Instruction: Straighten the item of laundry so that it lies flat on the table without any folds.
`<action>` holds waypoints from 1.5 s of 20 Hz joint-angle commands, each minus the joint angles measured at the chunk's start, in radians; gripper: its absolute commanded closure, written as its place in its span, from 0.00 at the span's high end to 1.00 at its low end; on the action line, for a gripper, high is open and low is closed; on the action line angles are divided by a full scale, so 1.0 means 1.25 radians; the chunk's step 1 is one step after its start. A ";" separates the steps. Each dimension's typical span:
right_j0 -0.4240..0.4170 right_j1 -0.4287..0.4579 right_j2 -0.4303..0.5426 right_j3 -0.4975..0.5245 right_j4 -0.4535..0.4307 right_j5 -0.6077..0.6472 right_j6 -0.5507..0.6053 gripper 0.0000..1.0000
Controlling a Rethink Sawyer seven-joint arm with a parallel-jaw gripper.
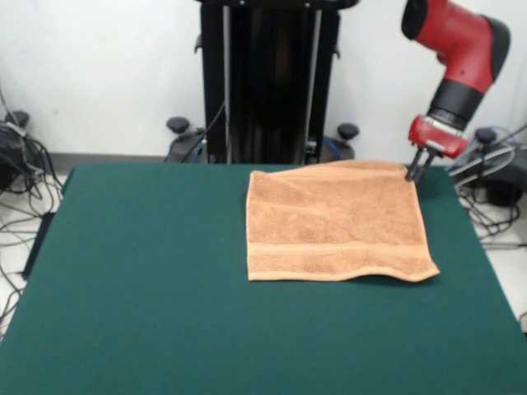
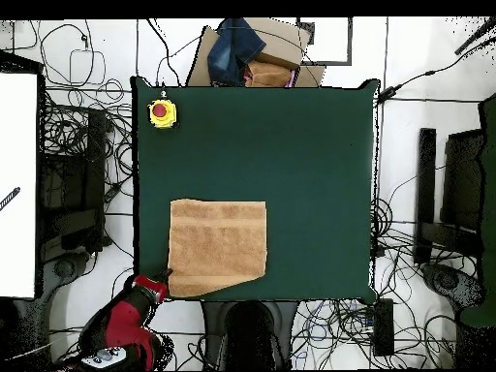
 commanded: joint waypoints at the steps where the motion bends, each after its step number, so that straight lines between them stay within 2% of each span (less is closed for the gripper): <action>1: 0.000 0.014 0.083 -0.112 0.054 0.032 0.157 0.00; 8: -0.003 0.029 0.071 -0.102 0.034 0.032 0.150 0.00; 10: -0.001 0.030 0.070 -0.104 0.053 0.035 0.133 0.00; 13: 0.019 0.032 0.078 -0.104 0.141 0.040 0.073 0.00; 19: 0.038 0.061 0.103 -0.133 0.249 0.017 -0.009 0.00; 21: 0.032 0.061 0.128 -0.137 0.279 0.015 0.023 0.00; 22: 0.044 0.068 0.122 -0.152 0.298 -0.006 -0.025 1.00; 26: 0.040 0.068 0.138 -0.159 0.335 -0.023 -0.033 1.00; 30: 0.035 0.073 0.129 -0.168 0.321 -0.007 -0.029 1.00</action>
